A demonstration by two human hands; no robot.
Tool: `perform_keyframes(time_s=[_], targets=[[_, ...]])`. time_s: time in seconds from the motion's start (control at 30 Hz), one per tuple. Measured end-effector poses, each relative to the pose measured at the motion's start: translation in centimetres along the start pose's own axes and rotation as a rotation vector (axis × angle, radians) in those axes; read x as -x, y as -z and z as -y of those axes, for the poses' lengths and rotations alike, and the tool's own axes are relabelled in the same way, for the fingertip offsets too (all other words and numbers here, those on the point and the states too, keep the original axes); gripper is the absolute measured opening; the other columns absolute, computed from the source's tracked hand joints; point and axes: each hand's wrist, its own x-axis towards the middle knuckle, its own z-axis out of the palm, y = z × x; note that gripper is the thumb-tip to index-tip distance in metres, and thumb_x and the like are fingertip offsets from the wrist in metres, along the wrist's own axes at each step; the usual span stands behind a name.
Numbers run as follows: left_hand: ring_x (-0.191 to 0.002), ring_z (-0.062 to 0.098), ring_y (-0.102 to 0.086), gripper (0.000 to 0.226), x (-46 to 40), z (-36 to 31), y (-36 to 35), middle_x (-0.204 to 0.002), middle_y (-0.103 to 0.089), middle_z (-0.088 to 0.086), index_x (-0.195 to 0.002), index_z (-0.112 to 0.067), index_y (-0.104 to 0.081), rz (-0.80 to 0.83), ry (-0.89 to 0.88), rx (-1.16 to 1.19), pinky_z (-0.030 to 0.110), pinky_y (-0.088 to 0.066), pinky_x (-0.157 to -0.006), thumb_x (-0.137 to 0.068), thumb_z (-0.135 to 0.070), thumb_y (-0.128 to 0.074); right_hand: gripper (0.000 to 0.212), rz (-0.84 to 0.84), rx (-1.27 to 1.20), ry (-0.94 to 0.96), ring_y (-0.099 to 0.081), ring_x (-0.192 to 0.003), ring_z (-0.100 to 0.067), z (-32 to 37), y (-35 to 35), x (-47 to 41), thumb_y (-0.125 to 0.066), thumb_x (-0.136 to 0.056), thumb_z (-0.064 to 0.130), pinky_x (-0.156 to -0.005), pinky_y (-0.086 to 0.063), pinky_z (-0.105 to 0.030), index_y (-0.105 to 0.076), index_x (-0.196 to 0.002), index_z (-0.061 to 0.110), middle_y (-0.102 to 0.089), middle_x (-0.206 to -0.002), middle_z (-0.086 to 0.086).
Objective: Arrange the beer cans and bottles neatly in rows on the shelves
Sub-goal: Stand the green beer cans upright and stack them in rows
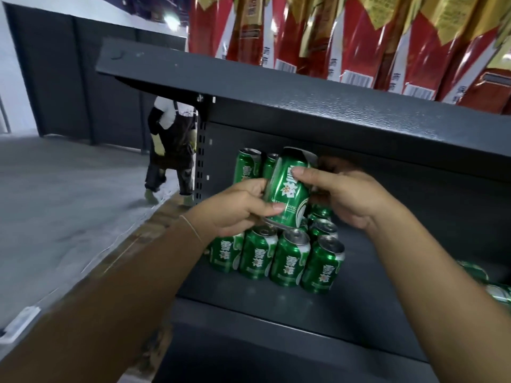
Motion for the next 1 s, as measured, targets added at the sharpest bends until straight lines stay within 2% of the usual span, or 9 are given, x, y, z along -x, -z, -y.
perform_keyframes(time_s=[0.07, 0.2, 0.3, 0.43, 0.57, 0.7, 0.8, 0.9, 1.0], targets=[[-0.108, 0.027, -0.057, 0.057, 0.6, 0.1, 1.1, -0.114, -0.059, 0.018, -0.130, 0.006, -0.044, -0.007, 0.001, -0.029, 0.041, -0.039, -0.106, -0.076, -0.002, -0.063, 0.082, -0.035, -0.014, 0.007, -0.073, -0.098, -0.022, -0.1, -1.2, -0.3, -0.088, -0.057, 0.029, -0.085, -0.054, -0.036, -0.059, -0.127, 0.000, -0.075, -0.107, -0.011], [-0.104, 0.020, -0.066, 0.048, 1.3, 0.1, 2.5, -0.117, -0.067, 0.013, -0.123, -0.004, -0.056, -0.128, -0.056, -0.225, 0.033, -0.050, -0.096, -0.079, -0.002, -0.074, 0.111, -0.175, 0.037, 0.012, -0.072, -0.102, -0.024, -0.6, -3.2, -1.8, -0.100, -0.034, 0.045, -0.098, -0.054, -0.041, -0.058, -0.130, 0.007, -0.074, -0.113, -0.009], [-0.082, 0.003, -0.068, 0.048, 1.3, -0.1, 3.0, -0.100, -0.073, 0.001, -0.117, -0.013, -0.060, -0.254, -0.082, -0.340, 0.016, -0.052, -0.076, -0.074, -0.004, -0.080, 0.120, -0.232, 0.062, 0.016, -0.072, -0.102, -0.023, -0.8, -4.3, -3.1, -0.098, -0.024, 0.057, -0.097, -0.055, -0.041, -0.061, -0.129, 0.012, -0.072, -0.117, -0.008], [-0.056, -0.009, -0.060, 0.053, 0.6, -0.5, 3.4, -0.076, -0.063, -0.014, -0.111, -0.012, -0.063, -0.447, -0.146, -0.415, 0.010, -0.046, -0.057, -0.064, -0.007, -0.088, 0.114, -0.213, 0.084, 0.054, -0.068, -0.106, -0.017, -0.2, -5.7, -3.9, -0.093, -0.035, 0.043, -0.099, -0.053, -0.035, -0.054, -0.136, 0.010, -0.068, -0.120, 0.000], [-0.082, 0.008, -0.071, 0.054, 0.0, -0.7, 4.8, -0.091, -0.074, -0.008, -0.104, -0.019, -0.070, -0.590, -0.166, -0.542, 0.033, -0.058, -0.081, -0.055, -0.024, -0.092, 0.120, -0.172, 0.249, 0.079, -0.058, -0.123, -0.020, 0.5, -6.3, -4.8, -0.093, -0.043, 0.047, -0.104, -0.048, -0.036, -0.042, -0.147, 0.015, -0.056, -0.143, -0.002], [-0.096, 0.012, -0.068, 0.065, -0.5, -0.2, 6.0, -0.104, -0.072, -0.010, -0.112, -0.022, -0.068, -0.640, -0.159, -0.669, 0.035, -0.054, -0.090, -0.053, -0.036, -0.091, 0.109, -0.196, 0.349, 0.074, -0.058, -0.123, -0.019, -0.2, -7.3, -6.4, -0.097, -0.053, 0.036, -0.104, -0.049, -0.037, -0.043, -0.147, 0.022, -0.057, -0.142, -0.001], [-0.101, 0.008, -0.066, 0.054, -0.7, 1.0, 7.4, -0.109, -0.070, -0.011, -0.118, -0.019, -0.063, -0.534, -0.142, -0.562, 0.035, -0.051, -0.098, -0.069, -0.023, -0.086, 0.116, -0.237, 0.387, 0.047, -0.062, -0.119, -0.020, -1.8, -8.0, -7.7, -0.093, -0.037, 0.054, -0.102, -0.052, -0.042, -0.049, -0.141, 0.028, -0.063, -0.134, 0.001], [-0.110, 0.007, -0.061, 0.039, -0.4, 2.2, 8.7, -0.119, -0.066, -0.003, -0.129, -0.014, -0.055, -0.515, -0.079, -0.410, 0.024, -0.048, -0.096, -0.091, -0.004, -0.062, 0.100, -0.246, 0.422, 0.003, -0.057, -0.126, -0.022, -2.8, -8.2, -7.9, -0.094, -0.056, 0.040, -0.106, -0.047, -0.041, -0.047, -0.143, 0.028, -0.058, -0.140, 0.001], [-0.120, 0.020, -0.055, 0.045, -0.8, 2.8, 9.7, -0.117, -0.060, 0.007, -0.134, 0.002, -0.047, -0.534, -0.015, -0.285, 0.028, -0.040, -0.105, -0.091, 0.016, -0.043, 0.093, -0.262, 0.416, -0.023, -0.046, -0.135, -0.023, -3.9, -7.7, -8.3, -0.090, -0.070, 0.029, -0.107, -0.041, -0.032, -0.040, -0.148, 0.025, -0.047, -0.150, -0.001]])
